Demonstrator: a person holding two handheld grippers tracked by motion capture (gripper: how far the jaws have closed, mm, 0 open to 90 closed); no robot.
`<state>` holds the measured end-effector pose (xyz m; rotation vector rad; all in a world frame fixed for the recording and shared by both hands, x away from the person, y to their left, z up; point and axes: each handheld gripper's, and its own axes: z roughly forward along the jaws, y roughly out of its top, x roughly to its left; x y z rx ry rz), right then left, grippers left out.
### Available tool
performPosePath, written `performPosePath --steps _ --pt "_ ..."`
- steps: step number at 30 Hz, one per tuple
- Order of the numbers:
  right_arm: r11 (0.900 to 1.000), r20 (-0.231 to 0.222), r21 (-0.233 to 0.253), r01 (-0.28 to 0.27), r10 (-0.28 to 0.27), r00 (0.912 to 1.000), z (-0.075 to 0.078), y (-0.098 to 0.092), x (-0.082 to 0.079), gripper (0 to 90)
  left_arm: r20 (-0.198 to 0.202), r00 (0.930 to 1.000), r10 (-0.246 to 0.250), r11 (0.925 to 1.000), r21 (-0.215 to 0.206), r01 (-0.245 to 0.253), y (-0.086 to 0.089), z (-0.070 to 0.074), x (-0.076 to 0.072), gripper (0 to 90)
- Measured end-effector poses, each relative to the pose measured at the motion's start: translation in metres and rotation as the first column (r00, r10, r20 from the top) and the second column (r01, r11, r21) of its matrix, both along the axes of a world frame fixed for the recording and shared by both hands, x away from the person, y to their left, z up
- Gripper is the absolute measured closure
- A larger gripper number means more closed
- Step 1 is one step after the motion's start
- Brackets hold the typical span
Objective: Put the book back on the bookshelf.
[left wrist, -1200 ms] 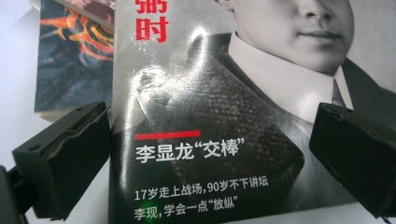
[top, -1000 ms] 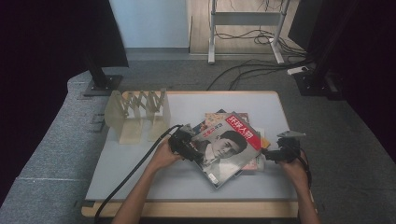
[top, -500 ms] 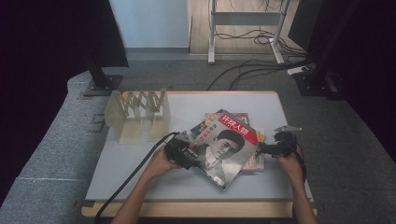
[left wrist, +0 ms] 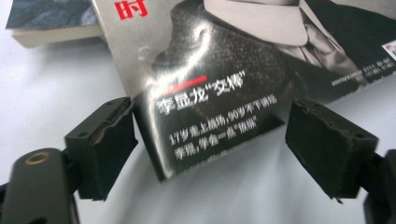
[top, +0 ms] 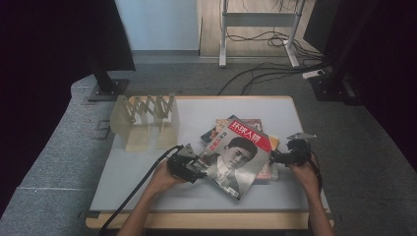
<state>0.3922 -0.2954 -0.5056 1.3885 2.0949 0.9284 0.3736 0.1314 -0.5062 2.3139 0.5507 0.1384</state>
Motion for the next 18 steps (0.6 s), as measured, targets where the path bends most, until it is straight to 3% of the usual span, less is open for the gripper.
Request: performPosePath --steps 8,12,15,18 --pt "1.000 -0.007 -0.003 -0.021 0.021 0.9998 -0.001 0.002 -0.006 4.2 0.012 0.9999 0.006 0.9999 -0.010 -0.006 0.015 -0.003 -0.005 31.6" --pt "1.000 -0.006 -0.001 -0.028 0.028 0.9996 -0.002 0.004 -0.009 4.4 0.041 0.9990 0.017 0.9999 -0.003 -0.017 0.021 -0.002 -0.009 42.1" --pt "1.000 -0.008 0.000 -0.027 0.027 0.9996 -0.002 0.004 -0.008 4.1 0.034 0.9988 0.035 0.9993 -0.017 -0.035 0.025 -0.003 -0.008 51.9" --pt "1.000 -0.008 0.001 -0.026 0.026 0.9996 -0.002 0.004 -0.007 4.1 0.040 0.9987 0.032 0.9995 -0.005 -0.032 0.023 -0.004 -0.009 53.1"
